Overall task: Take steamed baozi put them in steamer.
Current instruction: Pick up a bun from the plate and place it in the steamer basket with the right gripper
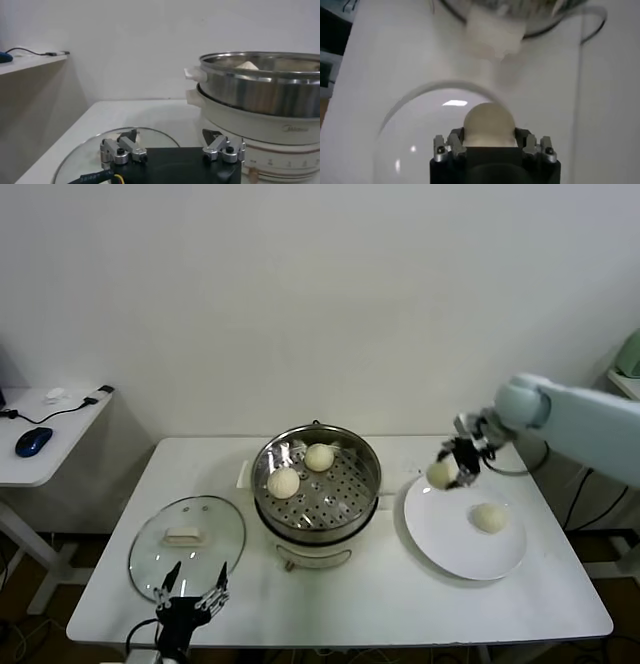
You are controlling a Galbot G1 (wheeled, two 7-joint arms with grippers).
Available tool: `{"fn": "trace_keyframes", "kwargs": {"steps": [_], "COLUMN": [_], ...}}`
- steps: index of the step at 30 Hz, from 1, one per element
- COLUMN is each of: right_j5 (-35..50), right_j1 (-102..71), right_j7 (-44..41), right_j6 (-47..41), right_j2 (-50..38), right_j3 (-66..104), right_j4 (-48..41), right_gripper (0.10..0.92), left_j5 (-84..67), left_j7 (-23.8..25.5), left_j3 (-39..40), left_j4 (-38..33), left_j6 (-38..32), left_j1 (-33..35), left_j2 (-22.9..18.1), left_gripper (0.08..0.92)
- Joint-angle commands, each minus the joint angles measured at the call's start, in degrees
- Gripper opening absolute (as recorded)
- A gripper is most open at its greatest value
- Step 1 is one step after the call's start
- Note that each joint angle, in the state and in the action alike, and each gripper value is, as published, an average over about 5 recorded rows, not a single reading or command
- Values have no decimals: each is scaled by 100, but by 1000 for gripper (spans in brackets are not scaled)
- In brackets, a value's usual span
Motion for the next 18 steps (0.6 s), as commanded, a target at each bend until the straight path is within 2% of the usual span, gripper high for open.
{"fn": "trace_keyframes", "kwargs": {"steps": [1,5,9,13,18], "right_j5": [137,-545,-1169,-1694,-1952], "right_j1": [1855,1352,665,83,-439], "right_j7": [-665,-556,-358,-178,0], "right_j6": [2422,3033,3389,3452,3386], "right_j2": [1742,2187,2443,2593,2777], "right_j3": [-403,-144,-123,-129,-99], "right_j4": [303,734,771,597,347], "right_gripper": [662,662,662,662,662], "left_j5": [10,13,16,15,14], "left_j7": [1,12,12,5,0], "left_j3": [-1,6,-3,-19,-32], "left_j4": [1,-28,-48,-42,-45], "left_j6": [-3,41,46,29,18], "left_j1": [9,-14,6,34,56], "left_j2": [31,14,4,4,-15], "left_gripper": [823,823,823,823,823]}}
